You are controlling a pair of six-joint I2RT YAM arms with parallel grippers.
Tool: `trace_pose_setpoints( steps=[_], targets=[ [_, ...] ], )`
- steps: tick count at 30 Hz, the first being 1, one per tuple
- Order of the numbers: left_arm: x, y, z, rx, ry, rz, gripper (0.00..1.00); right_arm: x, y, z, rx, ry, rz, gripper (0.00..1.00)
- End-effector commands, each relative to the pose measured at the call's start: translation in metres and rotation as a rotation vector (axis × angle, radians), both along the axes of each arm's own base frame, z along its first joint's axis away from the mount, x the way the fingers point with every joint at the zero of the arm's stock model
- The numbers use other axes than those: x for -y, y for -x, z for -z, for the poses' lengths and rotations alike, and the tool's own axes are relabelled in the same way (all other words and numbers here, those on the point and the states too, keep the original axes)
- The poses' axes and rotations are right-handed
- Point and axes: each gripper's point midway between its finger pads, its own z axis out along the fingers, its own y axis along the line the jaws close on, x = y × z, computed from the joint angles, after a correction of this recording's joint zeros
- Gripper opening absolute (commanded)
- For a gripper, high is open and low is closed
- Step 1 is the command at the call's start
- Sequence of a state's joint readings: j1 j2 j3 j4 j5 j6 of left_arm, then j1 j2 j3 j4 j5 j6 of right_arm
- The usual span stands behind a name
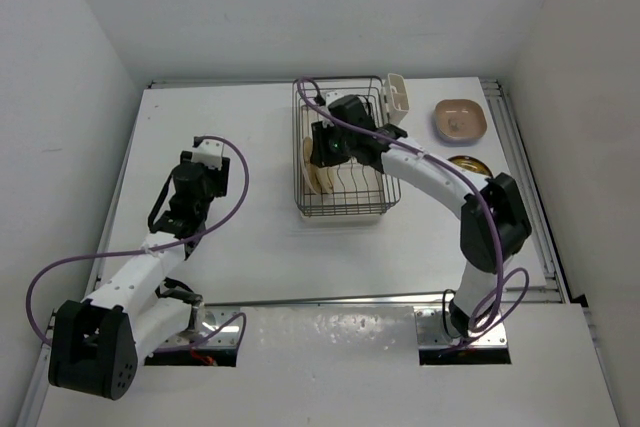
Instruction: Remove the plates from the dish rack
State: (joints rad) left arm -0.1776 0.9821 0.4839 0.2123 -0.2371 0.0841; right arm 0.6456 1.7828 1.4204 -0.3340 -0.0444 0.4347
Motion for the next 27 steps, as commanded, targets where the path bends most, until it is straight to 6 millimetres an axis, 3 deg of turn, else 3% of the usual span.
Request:
trace_pose_setpoints(
  steps=[1,7,12,13,17,27],
  targets=[
    [-0.001,-0.004,-0.007,0.040,0.015,-0.017,0.60,-0.006,-0.007,0.007,0.008,0.015,0.042,0.32],
    [-0.001,-0.004,-0.006,0.045,0.011,-0.014,0.60,-0.008,-0.011,0.016,-0.005,0.044,0.104,0.22],
    [-0.001,-0.005,-0.006,0.046,0.005,-0.012,0.61,-0.009,-0.011,0.008,-0.007,0.021,0.136,0.12],
    [-0.002,-0.005,-0.006,0.049,0.004,-0.012,0.61,-0.010,-0.012,-0.001,0.001,0.006,0.141,0.06],
    [-0.002,-0.007,-0.007,0.058,0.000,-0.012,0.61,-0.008,-0.013,-0.027,0.022,-0.048,0.187,0.01],
    [0.001,-0.012,-0.016,0.100,-0.001,0.006,0.62,0.017,-0.022,-0.096,0.096,-0.184,0.312,0.00]
  ],
)
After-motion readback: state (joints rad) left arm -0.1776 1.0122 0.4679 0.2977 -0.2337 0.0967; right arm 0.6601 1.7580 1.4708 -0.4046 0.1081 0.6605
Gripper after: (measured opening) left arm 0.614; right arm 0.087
